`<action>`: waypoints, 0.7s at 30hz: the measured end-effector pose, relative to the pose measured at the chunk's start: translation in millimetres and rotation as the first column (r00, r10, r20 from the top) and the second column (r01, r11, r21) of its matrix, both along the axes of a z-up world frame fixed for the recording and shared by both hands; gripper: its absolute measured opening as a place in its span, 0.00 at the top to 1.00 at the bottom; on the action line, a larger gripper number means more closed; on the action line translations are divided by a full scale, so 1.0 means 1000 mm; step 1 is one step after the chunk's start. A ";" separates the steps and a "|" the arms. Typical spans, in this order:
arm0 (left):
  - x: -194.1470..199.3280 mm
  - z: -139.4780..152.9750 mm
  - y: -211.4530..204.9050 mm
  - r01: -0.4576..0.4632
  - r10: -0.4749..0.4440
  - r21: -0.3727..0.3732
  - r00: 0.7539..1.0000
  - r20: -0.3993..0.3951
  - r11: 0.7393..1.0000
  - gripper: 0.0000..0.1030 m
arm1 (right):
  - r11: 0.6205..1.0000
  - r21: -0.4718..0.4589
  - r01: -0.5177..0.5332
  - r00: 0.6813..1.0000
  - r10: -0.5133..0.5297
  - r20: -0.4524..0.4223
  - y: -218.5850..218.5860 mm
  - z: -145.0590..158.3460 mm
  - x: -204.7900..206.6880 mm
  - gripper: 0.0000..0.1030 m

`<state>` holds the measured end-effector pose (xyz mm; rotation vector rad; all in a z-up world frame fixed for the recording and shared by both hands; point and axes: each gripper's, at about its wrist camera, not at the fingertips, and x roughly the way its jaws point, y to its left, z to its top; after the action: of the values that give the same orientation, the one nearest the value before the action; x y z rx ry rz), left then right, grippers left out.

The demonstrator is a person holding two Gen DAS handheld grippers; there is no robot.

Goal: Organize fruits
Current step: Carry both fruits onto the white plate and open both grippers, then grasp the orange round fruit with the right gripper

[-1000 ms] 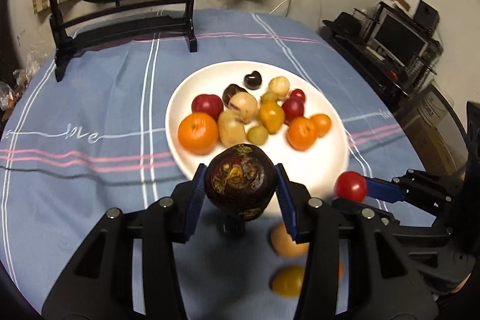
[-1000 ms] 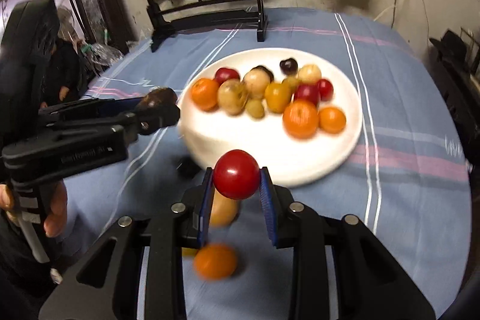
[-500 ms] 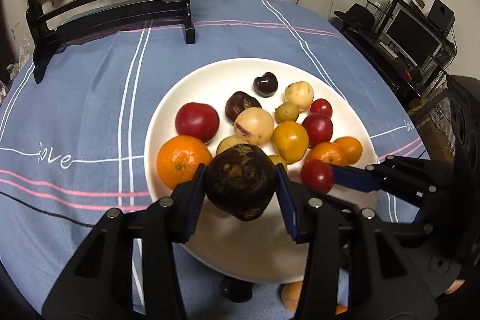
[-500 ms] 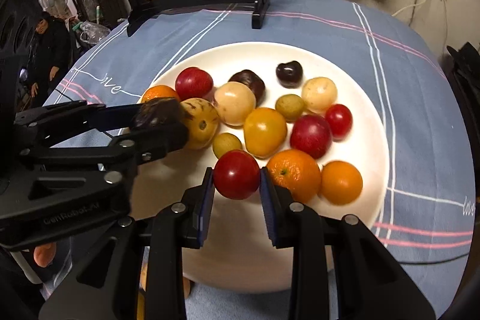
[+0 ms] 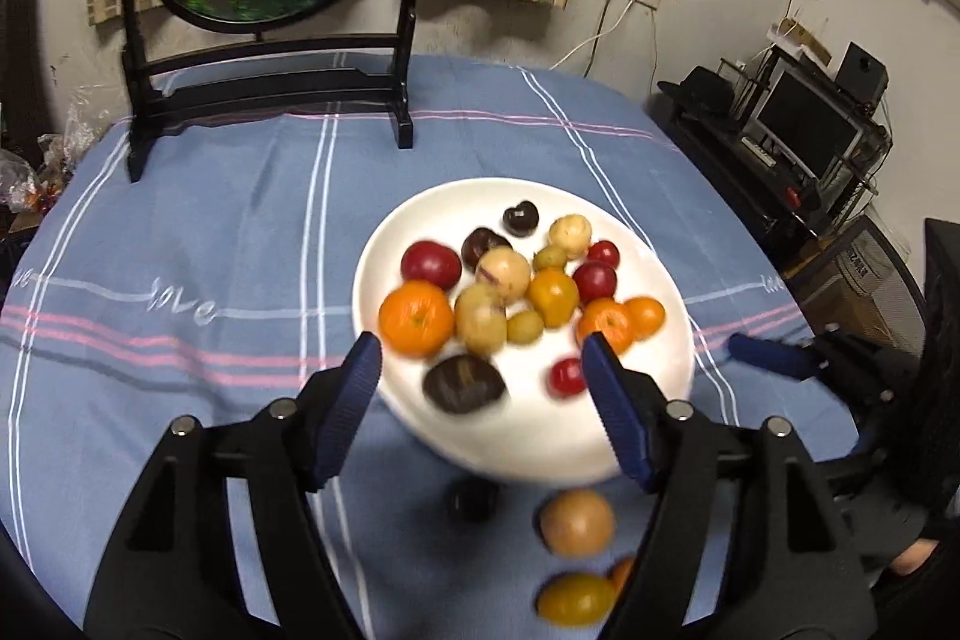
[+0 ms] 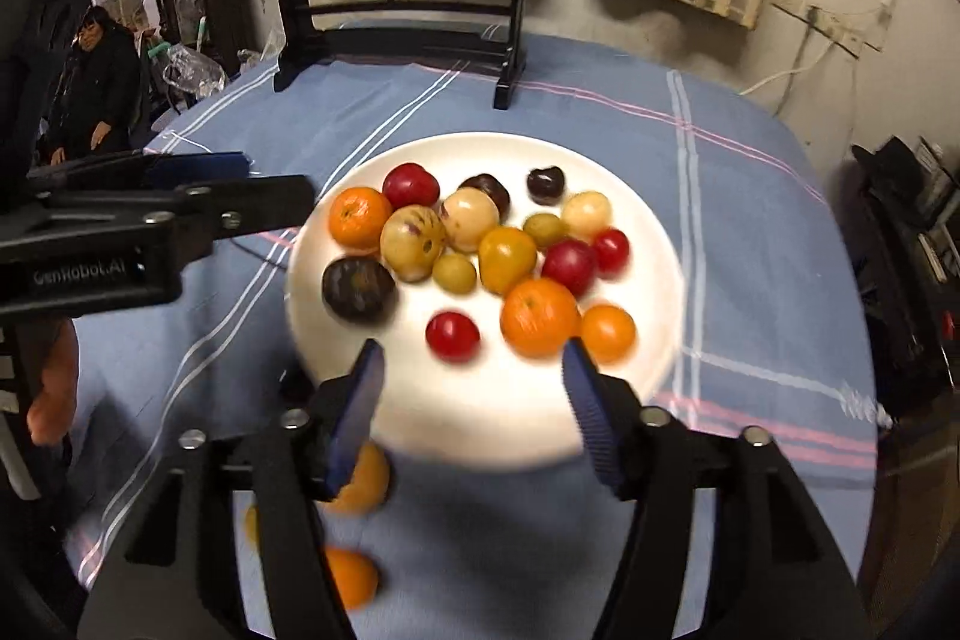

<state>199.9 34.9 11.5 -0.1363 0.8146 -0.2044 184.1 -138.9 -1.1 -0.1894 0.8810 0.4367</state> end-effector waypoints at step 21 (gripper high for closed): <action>-0.127 -0.041 0.035 -0.093 0.095 0.044 0.994 -0.056 0.995 0.18 | 0.992 0.122 0.009 0.996 0.002 -0.093 -0.003 -0.024 -0.111 0.27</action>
<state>72.7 70.3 -29.9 -0.1423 0.8677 -0.0952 72.6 -141.7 -25.1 -0.0552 0.9424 0.4980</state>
